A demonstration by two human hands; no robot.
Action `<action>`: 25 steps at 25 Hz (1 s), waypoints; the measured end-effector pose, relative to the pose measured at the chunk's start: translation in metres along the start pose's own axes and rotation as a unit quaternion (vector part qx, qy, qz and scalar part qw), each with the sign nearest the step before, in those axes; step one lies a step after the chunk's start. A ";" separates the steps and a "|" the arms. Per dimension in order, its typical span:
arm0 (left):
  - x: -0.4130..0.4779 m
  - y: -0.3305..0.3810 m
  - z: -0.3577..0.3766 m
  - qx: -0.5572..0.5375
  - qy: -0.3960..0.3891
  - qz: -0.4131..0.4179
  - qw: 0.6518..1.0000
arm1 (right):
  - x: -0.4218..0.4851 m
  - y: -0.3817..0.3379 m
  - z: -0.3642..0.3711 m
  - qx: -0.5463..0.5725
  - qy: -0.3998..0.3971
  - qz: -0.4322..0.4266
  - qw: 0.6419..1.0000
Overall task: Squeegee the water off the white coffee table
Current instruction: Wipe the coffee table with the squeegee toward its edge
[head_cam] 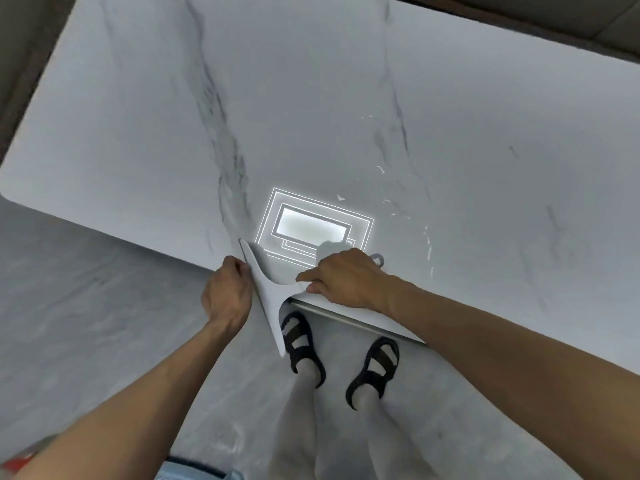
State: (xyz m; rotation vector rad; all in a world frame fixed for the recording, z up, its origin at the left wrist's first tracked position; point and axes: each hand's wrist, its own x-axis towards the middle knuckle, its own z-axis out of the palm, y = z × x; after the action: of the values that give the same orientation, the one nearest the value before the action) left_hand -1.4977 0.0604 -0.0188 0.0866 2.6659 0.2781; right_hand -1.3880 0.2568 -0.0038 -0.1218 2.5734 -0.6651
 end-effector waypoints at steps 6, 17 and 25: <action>0.036 -0.008 -0.012 -0.015 -0.054 0.038 0.998 | 0.028 0.001 -0.001 -0.004 -0.024 -0.001 1.000; 0.027 0.101 0.017 -0.060 -0.134 0.062 0.987 | -0.034 0.158 -0.077 -0.017 0.033 0.150 0.988; 0.037 0.214 0.038 0.145 -0.045 0.217 0.964 | -0.160 0.261 -0.107 -0.033 0.050 0.252 0.966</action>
State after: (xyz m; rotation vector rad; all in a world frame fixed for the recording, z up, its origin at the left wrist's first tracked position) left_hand -1.5105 0.2805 -0.0229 0.7616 2.5525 0.0139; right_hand -1.2882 0.5644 0.0220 0.5409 2.5651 -0.3979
